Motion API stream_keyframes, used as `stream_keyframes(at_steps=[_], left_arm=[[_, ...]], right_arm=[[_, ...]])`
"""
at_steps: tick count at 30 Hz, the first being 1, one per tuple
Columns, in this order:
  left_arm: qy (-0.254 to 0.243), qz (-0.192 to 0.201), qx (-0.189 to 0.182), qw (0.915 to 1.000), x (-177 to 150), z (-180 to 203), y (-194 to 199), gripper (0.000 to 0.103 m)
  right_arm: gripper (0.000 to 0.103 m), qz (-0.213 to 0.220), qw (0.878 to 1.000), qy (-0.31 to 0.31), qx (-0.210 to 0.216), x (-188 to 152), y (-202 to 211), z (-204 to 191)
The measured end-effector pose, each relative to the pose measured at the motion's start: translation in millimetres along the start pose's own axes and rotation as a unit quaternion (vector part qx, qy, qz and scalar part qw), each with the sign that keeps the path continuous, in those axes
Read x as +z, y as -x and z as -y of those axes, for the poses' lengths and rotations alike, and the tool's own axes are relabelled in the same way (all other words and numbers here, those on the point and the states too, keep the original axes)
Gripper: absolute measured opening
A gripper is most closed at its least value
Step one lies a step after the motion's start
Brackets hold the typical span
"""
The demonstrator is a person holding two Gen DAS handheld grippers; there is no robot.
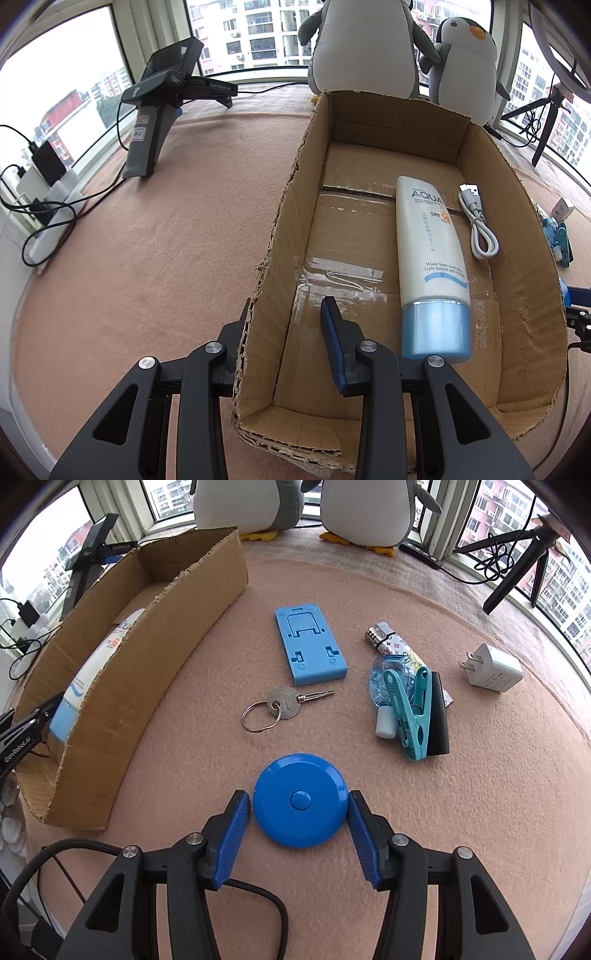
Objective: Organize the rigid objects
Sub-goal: 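Carry the blue tape measure into the box beside the sunscreen and release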
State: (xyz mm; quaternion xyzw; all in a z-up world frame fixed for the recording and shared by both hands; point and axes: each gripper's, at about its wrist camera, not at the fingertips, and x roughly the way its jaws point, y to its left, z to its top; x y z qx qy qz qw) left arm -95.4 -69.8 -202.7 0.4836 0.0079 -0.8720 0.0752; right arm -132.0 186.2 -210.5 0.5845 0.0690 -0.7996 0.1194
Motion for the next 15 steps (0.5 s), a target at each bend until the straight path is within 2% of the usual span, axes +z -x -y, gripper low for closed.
stream_keyframes(at_steps=[8, 15], left_arm=[[0.000, 0.000, 0.000, 1.0000, -0.1, -0.2, 0.0, 0.032], [0.000, 0.000, 0.000, 1.0000, 0.0, -0.4, 0.0, 0.032]], right_arm=[[0.046, 0.016, 1.000, -0.018, 0.005, -1.5, 10.2, 2.3], [0.046, 0.058, 0.998, -0.021, 0.027, 8.9, 45.7, -8.7]])
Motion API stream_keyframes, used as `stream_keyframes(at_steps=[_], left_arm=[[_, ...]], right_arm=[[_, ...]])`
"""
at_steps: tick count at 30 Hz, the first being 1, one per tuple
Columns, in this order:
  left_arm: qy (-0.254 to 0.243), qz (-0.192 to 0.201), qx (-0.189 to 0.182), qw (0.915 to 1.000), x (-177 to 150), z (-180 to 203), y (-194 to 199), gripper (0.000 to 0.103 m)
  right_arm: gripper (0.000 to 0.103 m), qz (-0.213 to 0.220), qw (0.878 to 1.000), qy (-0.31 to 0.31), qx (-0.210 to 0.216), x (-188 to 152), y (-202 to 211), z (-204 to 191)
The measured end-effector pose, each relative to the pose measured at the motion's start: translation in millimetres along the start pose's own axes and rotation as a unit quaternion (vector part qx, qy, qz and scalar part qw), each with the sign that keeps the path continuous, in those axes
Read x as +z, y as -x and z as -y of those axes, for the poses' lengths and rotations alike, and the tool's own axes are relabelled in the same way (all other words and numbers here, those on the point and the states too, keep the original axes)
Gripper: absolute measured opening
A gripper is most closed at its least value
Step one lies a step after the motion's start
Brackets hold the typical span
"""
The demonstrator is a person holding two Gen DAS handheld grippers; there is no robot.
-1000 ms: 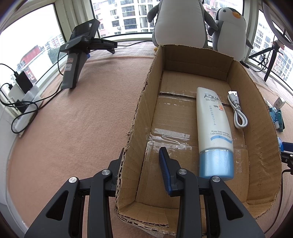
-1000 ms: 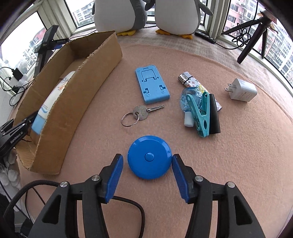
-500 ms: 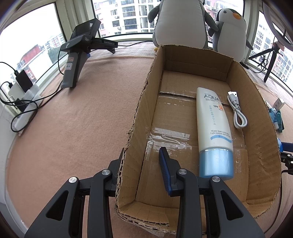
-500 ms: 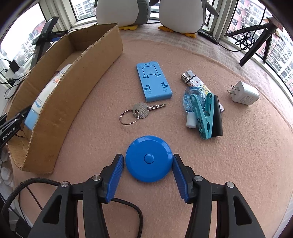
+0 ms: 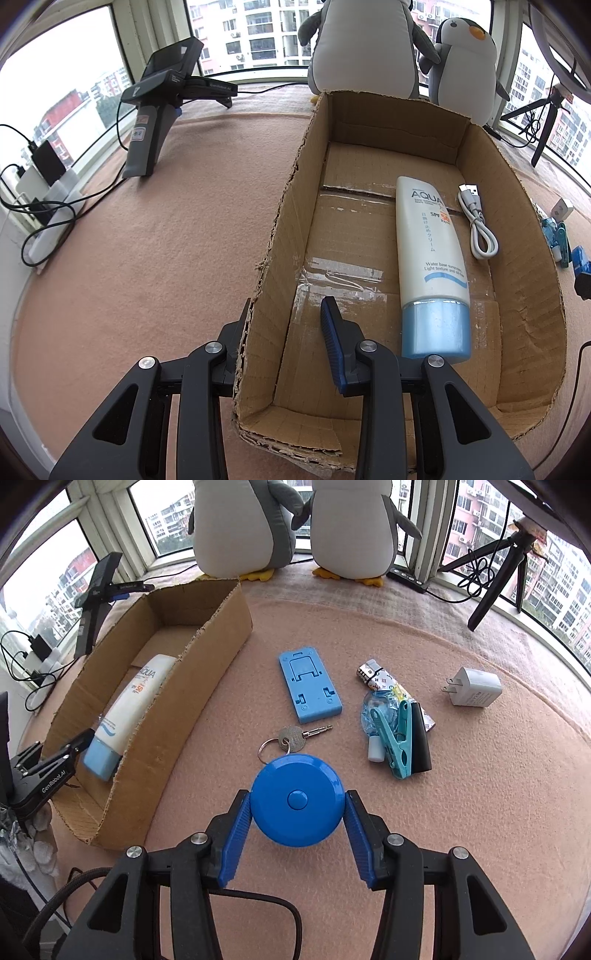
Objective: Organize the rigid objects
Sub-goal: 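Carry the blue tape measure into the box beside the sunscreen and release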
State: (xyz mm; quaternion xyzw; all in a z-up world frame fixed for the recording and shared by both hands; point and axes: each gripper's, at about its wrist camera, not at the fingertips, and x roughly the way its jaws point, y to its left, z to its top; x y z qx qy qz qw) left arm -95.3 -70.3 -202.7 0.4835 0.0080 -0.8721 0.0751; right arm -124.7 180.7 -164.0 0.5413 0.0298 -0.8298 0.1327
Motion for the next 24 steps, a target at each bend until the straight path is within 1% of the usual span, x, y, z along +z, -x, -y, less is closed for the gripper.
stream_keyframes(at_steps=[5, 10, 14, 18, 24], left_arm=[[0.000, 0.000, 0.000, 1.0000, 0.0, -0.2, 0.0, 0.032], [0.000, 0.000, 0.000, 1.0000, 0.0, -0.3, 0.0, 0.032], [0.000, 0.000, 0.000, 1.0000, 0.0, -0.5, -0.1, 0.032], [0.000, 0.000, -0.001, 1.0000, 0.0, -0.5, -0.1, 0.032], [0.000, 0.000, -0.001, 1.0000, 0.0, -0.7, -0.1, 0.032]], right_arm=[[0.046, 0.029, 0.999, 0.023, 0.029, 12.4, 23.0, -28.9], [0.046, 0.045, 0.995, 0.056, 0.065, 16.5, 34.6, -66.2], [0.046, 0.043, 0.992, 0.081, 0.082, 17.4, 32.1, -92.7], [0.046, 0.032, 0.990, 0.099, 0.090, 14.3, 23.1, -111.4], [0.046, 0.015, 0.989, 0.111, 0.092, 7.4, 9.1, -122.9]])
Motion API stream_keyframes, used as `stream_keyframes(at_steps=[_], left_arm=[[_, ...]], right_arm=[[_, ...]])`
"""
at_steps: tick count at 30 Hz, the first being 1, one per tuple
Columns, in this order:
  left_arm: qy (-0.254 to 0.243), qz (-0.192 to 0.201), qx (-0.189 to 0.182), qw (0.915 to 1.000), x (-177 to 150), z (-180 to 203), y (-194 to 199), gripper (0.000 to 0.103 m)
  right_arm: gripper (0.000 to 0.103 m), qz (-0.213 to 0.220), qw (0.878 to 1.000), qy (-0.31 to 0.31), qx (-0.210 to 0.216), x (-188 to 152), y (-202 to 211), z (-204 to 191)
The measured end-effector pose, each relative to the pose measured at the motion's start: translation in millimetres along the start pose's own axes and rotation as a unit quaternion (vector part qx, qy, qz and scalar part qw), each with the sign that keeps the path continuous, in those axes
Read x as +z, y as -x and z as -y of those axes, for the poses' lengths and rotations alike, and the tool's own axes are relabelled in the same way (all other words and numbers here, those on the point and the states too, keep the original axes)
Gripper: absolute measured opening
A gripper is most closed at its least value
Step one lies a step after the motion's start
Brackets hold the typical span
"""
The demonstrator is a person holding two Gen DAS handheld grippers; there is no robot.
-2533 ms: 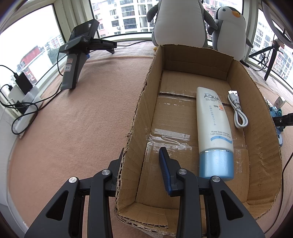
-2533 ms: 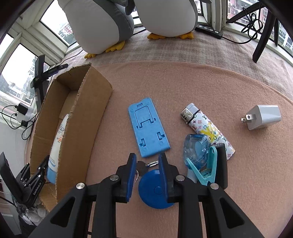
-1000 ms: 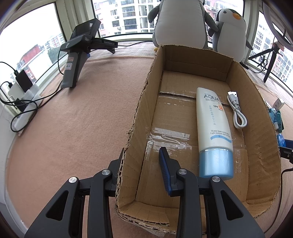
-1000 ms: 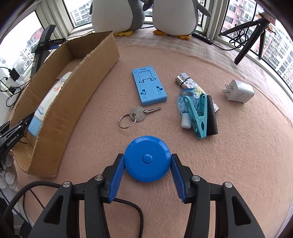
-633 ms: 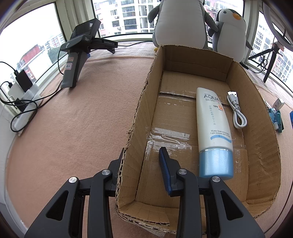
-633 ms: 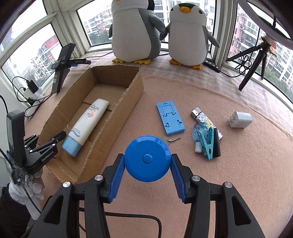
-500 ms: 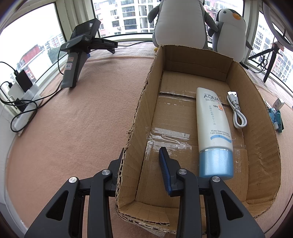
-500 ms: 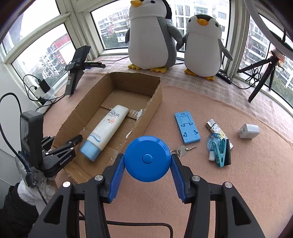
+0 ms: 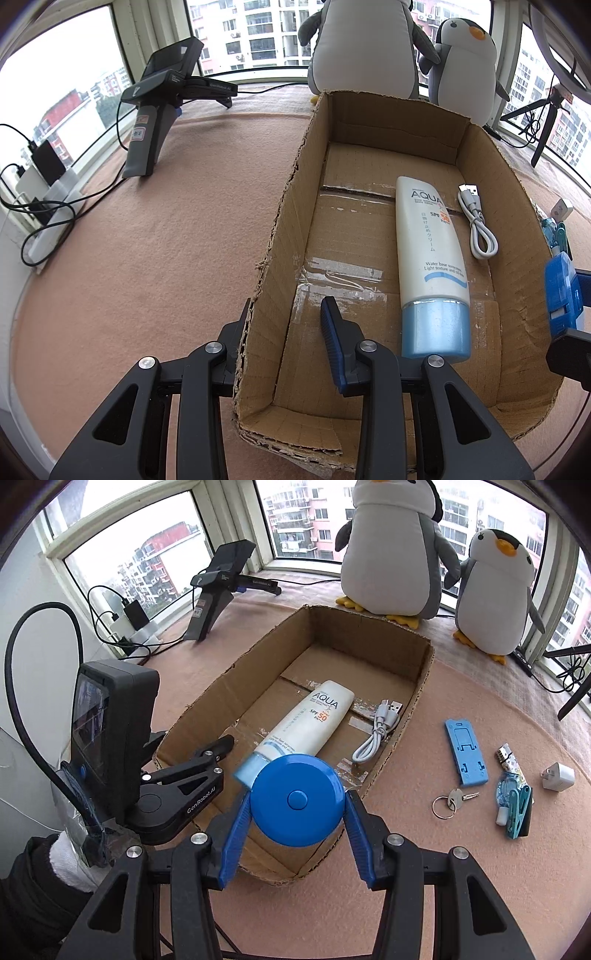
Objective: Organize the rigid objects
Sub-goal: 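Carry the blue tape measure into the box beside the sunscreen and release, then move the right gripper to the keys and close on the key ring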
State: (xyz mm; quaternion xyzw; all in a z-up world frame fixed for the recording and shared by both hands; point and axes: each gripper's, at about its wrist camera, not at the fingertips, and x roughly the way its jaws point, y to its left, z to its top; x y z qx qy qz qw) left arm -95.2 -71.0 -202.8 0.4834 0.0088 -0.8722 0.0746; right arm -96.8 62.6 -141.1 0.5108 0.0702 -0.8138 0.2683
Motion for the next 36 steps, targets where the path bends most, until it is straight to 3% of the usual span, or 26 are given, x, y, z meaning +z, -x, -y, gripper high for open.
stream_keyframes(at_steps=[13, 18, 36], left_arm=[[0.000, 0.000, 0.000, 1.0000, -0.7, 0.3, 0.3, 0.032], [-0.001, 0.001, 0.001, 1.0000, -1.4, 1.3, 1.3, 0.032], [-0.001, 0.001, 0.001, 1.0000, -1.5, 1.4, 1.6, 0.032]], right_arm=[[0.046, -0.002, 1.000, 0.012, -0.006, -0.1, -4.9, -6.0], [0.059, 0.007, 1.000, 0.012, -0.011, 1.6, -1.0, -5.9], [0.059, 0.025, 0.999, -0.034, -0.019, -0.2, 18.8, 30.2]])
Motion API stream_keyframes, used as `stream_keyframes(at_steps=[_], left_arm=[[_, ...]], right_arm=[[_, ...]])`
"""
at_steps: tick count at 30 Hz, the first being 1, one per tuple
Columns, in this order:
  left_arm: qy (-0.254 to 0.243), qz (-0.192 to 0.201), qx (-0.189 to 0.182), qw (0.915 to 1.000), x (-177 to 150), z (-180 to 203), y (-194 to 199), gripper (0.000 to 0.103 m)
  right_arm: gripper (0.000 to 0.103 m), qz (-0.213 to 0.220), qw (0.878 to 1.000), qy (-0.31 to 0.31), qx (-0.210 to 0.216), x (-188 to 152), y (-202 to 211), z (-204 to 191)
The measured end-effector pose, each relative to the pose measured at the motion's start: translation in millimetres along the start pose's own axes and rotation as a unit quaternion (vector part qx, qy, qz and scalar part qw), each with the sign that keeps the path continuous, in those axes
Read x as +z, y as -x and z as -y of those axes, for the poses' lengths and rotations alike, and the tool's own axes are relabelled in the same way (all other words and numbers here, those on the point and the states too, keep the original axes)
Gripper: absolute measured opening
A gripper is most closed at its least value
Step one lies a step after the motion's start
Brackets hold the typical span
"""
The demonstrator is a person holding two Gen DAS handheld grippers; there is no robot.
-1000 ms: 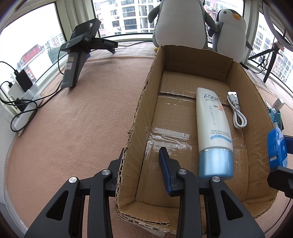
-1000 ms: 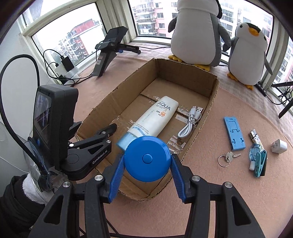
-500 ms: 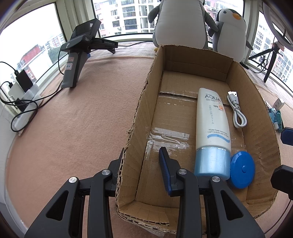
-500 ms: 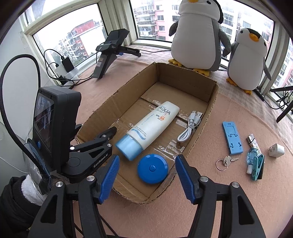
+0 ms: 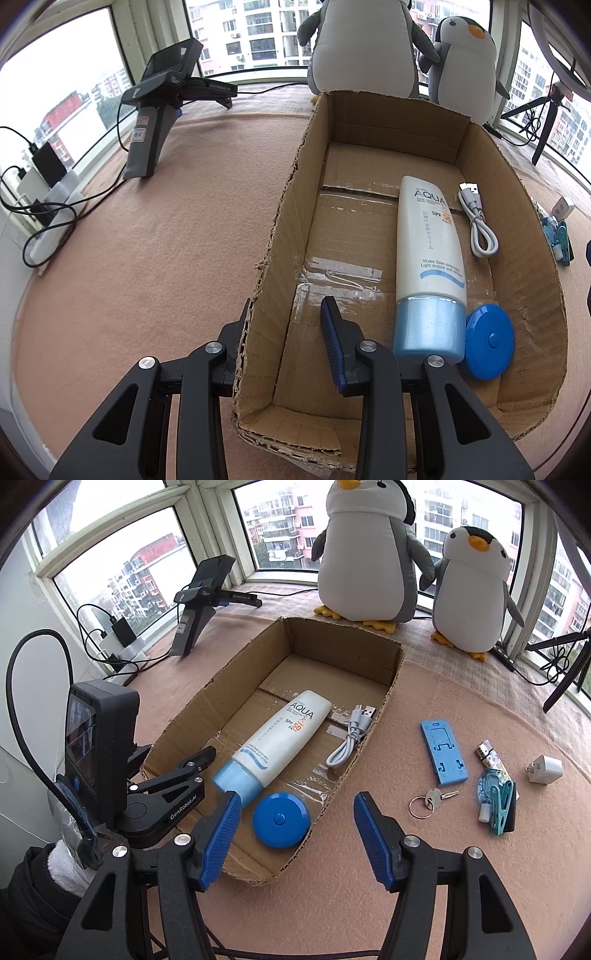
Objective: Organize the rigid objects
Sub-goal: 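Move the right gripper to the keys and close on the key ring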
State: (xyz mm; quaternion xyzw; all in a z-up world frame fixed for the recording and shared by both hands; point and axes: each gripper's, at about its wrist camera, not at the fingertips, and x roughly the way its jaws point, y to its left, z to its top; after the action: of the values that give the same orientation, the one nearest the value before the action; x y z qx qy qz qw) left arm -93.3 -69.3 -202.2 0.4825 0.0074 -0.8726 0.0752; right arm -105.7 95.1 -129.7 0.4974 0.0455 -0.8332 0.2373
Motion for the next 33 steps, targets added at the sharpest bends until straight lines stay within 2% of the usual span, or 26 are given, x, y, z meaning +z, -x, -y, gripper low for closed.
stream_keyframes(at_steps=[9, 15, 19, 23, 25, 29, 31, 33], left_arm=[[0.000, 0.000, 0.000, 1.0000, 0.0, 0.0, 0.0, 0.032], [0.000, 0.000, 0.000, 1.0000, 0.0, 0.0, 0.0, 0.032], [0.000, 0.000, 0.000, 1.0000, -0.1, -0.1, 0.0, 0.032], [0.000, 0.000, 0.000, 1.0000, -0.1, 0.1, 0.0, 0.032], [0.000, 0.000, 0.000, 1.0000, -0.1, 0.2, 0.0, 0.032], [0.000, 0.000, -0.001, 1.0000, 0.5, -0.1, 0.0, 0.032], [0.000, 0.001, 0.000, 1.0000, 0.5, -0.1, 0.0, 0.032], [-0.001, 0.001, -0.001, 1.0000, 0.9, 0.0, 0.2, 0.032]], right_arm=[[0.059, 0.014, 0.997, -0.069, -0.029, -5.7, 15.5, 64.5], [0.059, 0.006, 0.993, -0.110, -0.035, -15.5, 12.0, 103.8], [0.059, -0.006, 0.992, -0.124, -0.032, -18.7, 1.7, 112.2], [0.059, -0.014, 0.994, -0.107, -0.030, -18.1, -10.9, 102.9], [0.059, -0.029, 0.994, -0.104, -0.015, -18.0, -19.2, 98.6], [0.059, -0.043, 0.988, -0.147, 0.026, -22.5, -30.6, 103.8], [0.058, -0.048, 0.981, -0.182, 0.046, -25.2, -36.9, 112.1], [0.050, -0.054, 0.972, -0.220, 0.066, -27.9, -43.7, 122.5]])
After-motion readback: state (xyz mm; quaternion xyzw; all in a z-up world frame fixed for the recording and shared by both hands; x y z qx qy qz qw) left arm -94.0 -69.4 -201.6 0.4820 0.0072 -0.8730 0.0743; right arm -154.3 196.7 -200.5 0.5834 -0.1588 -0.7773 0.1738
